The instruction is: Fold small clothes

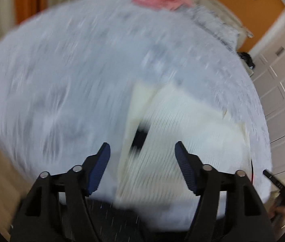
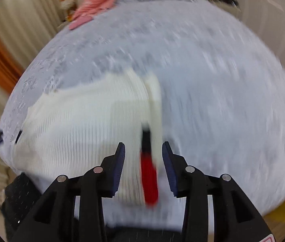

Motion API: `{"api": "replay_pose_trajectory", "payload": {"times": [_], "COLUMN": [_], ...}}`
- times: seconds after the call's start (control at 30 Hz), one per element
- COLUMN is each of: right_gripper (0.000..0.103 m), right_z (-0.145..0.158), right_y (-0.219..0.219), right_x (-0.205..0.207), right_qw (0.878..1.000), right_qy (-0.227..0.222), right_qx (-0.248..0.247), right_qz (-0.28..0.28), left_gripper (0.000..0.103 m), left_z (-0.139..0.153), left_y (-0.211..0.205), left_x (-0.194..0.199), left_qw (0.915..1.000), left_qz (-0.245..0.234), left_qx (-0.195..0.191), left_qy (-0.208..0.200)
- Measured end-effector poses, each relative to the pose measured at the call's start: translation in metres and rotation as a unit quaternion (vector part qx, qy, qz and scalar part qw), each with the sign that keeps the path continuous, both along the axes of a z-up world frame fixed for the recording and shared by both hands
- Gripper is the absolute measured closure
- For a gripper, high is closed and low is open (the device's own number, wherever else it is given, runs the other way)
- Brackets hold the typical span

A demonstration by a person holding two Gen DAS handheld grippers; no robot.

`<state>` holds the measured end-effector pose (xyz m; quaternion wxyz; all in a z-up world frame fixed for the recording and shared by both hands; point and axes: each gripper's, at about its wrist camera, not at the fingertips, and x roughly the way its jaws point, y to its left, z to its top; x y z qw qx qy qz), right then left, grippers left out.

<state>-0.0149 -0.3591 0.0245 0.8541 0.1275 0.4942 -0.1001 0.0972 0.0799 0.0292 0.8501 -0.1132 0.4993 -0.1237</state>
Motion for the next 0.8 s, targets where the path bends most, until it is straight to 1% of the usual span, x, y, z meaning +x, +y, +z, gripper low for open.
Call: {"api": "replay_pose_trajectory", "payload": {"times": [0.03, 0.07, 0.1, 0.13, 0.17, 0.23, 0.27, 0.3, 0.33, 0.37, 0.4, 0.43, 0.47, 0.5, 0.53, 0.57, 0.6, 0.63, 0.67, 0.73, 0.77, 0.8], "right_gripper": [0.065, 0.065, 0.065, 0.063, 0.058, 0.051, 0.050, 0.052, 0.084, 0.096, 0.096, 0.096, 0.096, 0.096, 0.095, 0.092, 0.092, 0.093, 0.090, 0.086, 0.081, 0.075], "right_z": [-0.001, -0.004, -0.007, -0.013, -0.022, -0.036, -0.044, -0.054, -0.061, -0.063, -0.054, -0.041, -0.034, -0.032, -0.043, -0.062, -0.077, -0.083, -0.078, -0.050, -0.034, -0.017], "right_y": [0.000, -0.001, -0.002, -0.001, -0.001, -0.004, -0.007, -0.009, -0.011, -0.013, -0.015, -0.016, -0.016, -0.021, -0.027, -0.032, -0.035, -0.037, -0.037, -0.028, -0.020, -0.007], "right_x": [0.021, 0.042, 0.056, 0.078, 0.099, 0.122, 0.133, 0.142, 0.146, 0.151, 0.151, 0.149, 0.149, 0.151, 0.155, 0.162, 0.165, 0.165, 0.160, 0.141, 0.131, 0.120], "right_qw": [1.000, 1.000, 1.000, 0.999, 0.999, 0.998, 0.997, 0.996, 0.995, 0.995, 0.996, 0.997, 0.998, 0.999, 0.999, 0.998, 0.996, 0.995, 0.996, 0.999, 1.000, 1.000], "right_qy": [0.003, 0.008, 0.014, 0.023, 0.032, 0.045, 0.054, 0.069, 0.080, 0.087, 0.066, 0.036, 0.021, 0.007, 0.020, 0.060, 0.091, 0.101, 0.084, 0.040, 0.017, -0.005], "right_qx": [-0.009, -0.015, -0.017, -0.020, -0.026, -0.026, -0.031, -0.033, -0.020, -0.003, 0.016, 0.030, 0.032, 0.031, 0.023, 0.002, -0.009, -0.001, 0.008, 0.003, -0.004, -0.014], "right_qz": [0.007, 0.016, 0.021, 0.027, 0.034, 0.047, 0.047, 0.046, 0.053, 0.056, 0.051, 0.054, 0.051, 0.043, 0.033, 0.024, 0.019, 0.011, 0.002, -0.009, -0.010, -0.005], "left_gripper": [0.034, 0.030, 0.026, 0.026, 0.026, 0.030, 0.045, 0.073, 0.090, 0.096, 0.096, 0.096, 0.096, 0.096, 0.096, 0.094, 0.093, 0.092, 0.091, 0.082, 0.066, 0.049], "left_z": [0.002, -0.001, -0.008, -0.016, -0.028, -0.060, -0.070, -0.085, -0.095, -0.097, -0.088, -0.080, -0.073, -0.069, -0.074, -0.081, -0.092, -0.095, -0.088, -0.069, -0.058, -0.044], "left_y": [-0.011, -0.019, -0.032, -0.042, -0.047, -0.063, -0.065, -0.068, -0.067, -0.066, -0.060, -0.056, -0.053, -0.049, -0.046, -0.047, -0.049, -0.051, -0.051, -0.049, -0.046, -0.043], "left_x": [0.019, 0.035, 0.055, 0.073, 0.087, 0.117, 0.123, 0.131, 0.135, 0.136, 0.133, 0.130, 0.129, 0.129, 0.131, 0.132, 0.135, 0.134, 0.129, 0.121, 0.115, 0.105], "left_qw": [1.0000, 0.9999, 0.9999, 0.9998, 0.9997, 0.9978, 0.9967, 0.9940, 0.9915, 0.9909, 0.9929, 0.9948, 0.9963, 0.9970, 0.9964, 0.9955, 0.9937, 0.9933, 0.9946, 0.9967, 0.9977, 0.9989], "left_qz": [-0.007, -0.009, -0.012, -0.015, -0.013, -0.018, -0.021, -0.028, -0.033, -0.030, -0.023, -0.022, -0.021, -0.013, -0.003, -0.001, -0.008, -0.013, -0.011, -0.010, -0.006, 0.000], "left_qx": [0.002, 0.005, 0.009, 0.008, 0.011, 0.006, 0.007, 0.005, 0.003, -0.004, -0.023, -0.027, -0.024, -0.016, -0.010, -0.005, 0.004, 0.008, 0.011, 0.013, 0.015, 0.017], "left_qy": [-0.007, -0.008, -0.004, 0.007, 0.019, 0.063, 0.079, 0.106, 0.126, 0.131, 0.114, 0.096, 0.080, 0.075, 0.084, 0.094, 0.112, 0.115, 0.102, 0.080, 0.066, 0.044]}}
